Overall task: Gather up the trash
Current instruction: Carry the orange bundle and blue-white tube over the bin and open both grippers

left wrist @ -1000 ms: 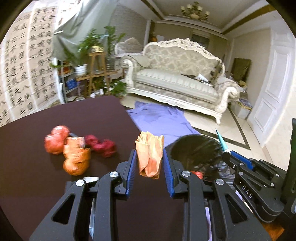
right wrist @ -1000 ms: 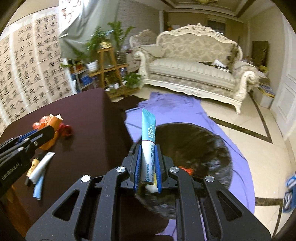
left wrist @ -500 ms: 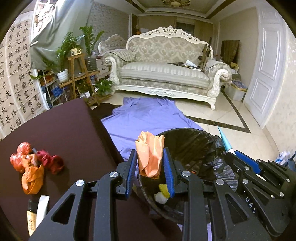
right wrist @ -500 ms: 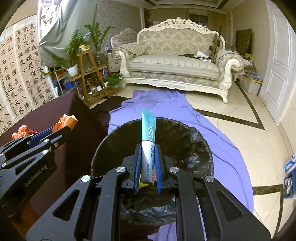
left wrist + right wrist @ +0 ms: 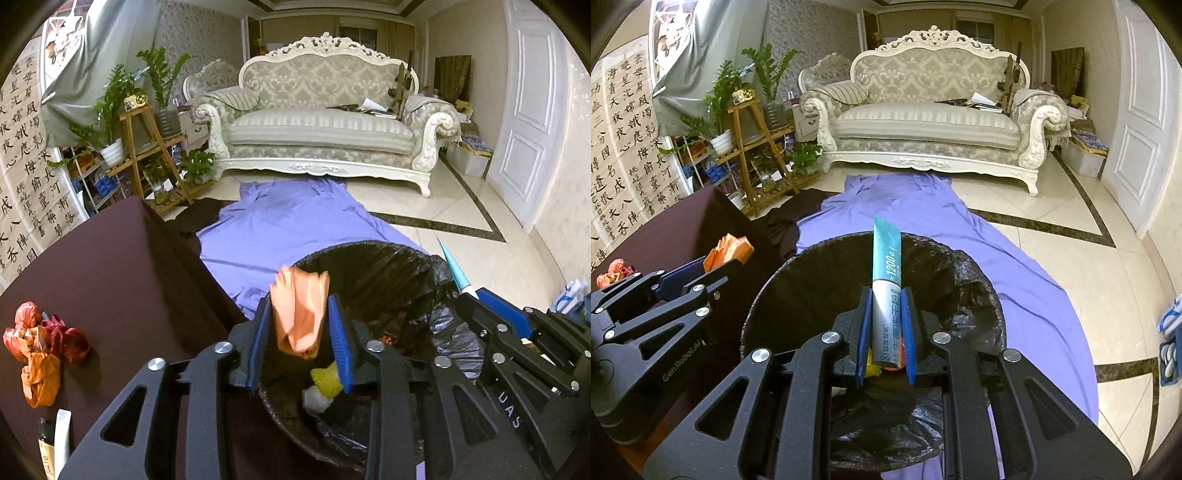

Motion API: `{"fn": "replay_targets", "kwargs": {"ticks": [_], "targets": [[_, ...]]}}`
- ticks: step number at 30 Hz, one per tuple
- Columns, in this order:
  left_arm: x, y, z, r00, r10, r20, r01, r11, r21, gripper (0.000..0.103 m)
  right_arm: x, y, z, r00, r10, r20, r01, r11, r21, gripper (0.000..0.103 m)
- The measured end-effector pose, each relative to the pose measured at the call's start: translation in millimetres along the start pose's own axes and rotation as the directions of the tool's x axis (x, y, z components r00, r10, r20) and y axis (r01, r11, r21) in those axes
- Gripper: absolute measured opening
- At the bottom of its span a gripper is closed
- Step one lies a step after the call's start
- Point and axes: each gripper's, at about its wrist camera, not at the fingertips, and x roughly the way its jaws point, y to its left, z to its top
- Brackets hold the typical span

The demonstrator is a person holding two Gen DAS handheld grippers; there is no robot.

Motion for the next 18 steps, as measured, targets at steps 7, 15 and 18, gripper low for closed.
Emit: {"fn": "replay_targets", "kwargs": {"ticks": [7, 15, 18], "targets": [[-2.9, 7.0, 2.7, 1.0, 0.025, 0.006, -0.025, 0.999, -0.021, 0.068, -1.3, -7.7, -1.3, 1.0, -0.018, 0.001, 0.018, 1.0, 0.022, 0.03], [-21.4, 23.1, -1.1, 0.999, 0.046, 0.012, -0.045, 0.998, -0.046, 0.07, -10.5, 0.0, -0.2, 1.0, -0.005, 0.006, 0.005, 1.0, 0.003, 0.031], [-29.8, 31.4, -3.4, 0.999, 0.053, 0.014, -0.052, 0.997, -0.065, 0.07, -15.8, 8.8, -1.4, 1.0, 0.01, 0.004, -0.01, 1.0, -0.011, 0.032]]}}
